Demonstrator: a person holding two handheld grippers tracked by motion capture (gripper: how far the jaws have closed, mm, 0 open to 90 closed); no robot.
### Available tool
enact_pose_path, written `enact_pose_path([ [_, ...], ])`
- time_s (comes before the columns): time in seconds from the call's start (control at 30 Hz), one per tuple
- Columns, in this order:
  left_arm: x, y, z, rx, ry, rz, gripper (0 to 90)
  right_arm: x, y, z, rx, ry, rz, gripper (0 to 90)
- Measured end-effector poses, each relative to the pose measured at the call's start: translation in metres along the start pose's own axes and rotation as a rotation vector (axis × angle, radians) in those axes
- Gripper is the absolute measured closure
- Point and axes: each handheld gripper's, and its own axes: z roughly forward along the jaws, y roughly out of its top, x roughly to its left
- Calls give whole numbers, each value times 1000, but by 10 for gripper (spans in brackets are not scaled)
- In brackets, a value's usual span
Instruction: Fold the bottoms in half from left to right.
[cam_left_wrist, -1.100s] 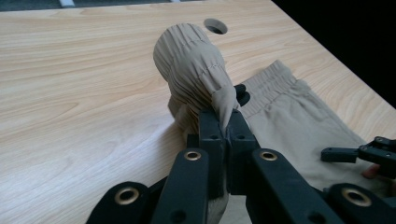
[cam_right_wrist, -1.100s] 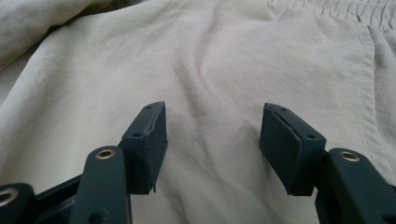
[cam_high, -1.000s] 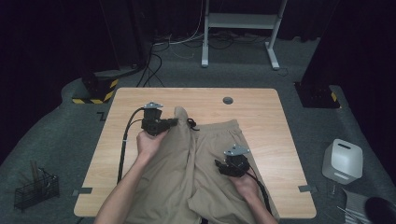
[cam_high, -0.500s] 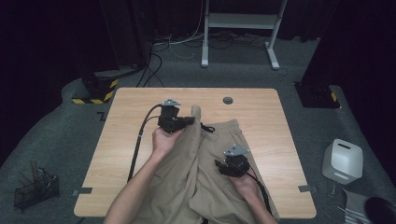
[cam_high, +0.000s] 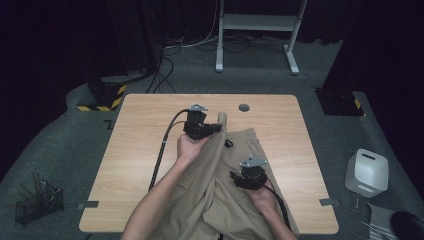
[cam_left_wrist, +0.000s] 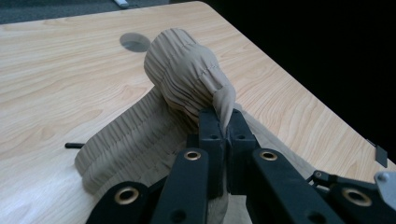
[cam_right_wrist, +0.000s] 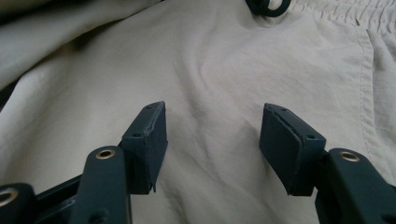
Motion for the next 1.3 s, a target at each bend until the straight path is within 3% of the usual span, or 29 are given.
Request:
enact_pose_path([
  [0.53, -13, 6, 42, 29, -71, -26, 872, 0, 0, 0, 1, 0, 0, 414],
  [0.8, -22, 0, 63, 58, -71, 1, 867, 0, 0, 0, 0, 0, 0, 414],
  [0.87, -22, -2, 68, 69, -52, 5, 866, 0, 0, 0, 0, 0, 1, 413],
  [0.93, -22, -6, 76, 87, -23, 21, 866, 0, 0, 0, 0, 0, 0, 414],
  [1.1, -23, -16, 94, 137, -32, 15, 859, 0, 0, 0, 0, 0, 1, 413],
  [1.3, -26, -17, 98, 161, -65, 23, 705, 0, 0, 0, 1, 1, 2, 412],
])
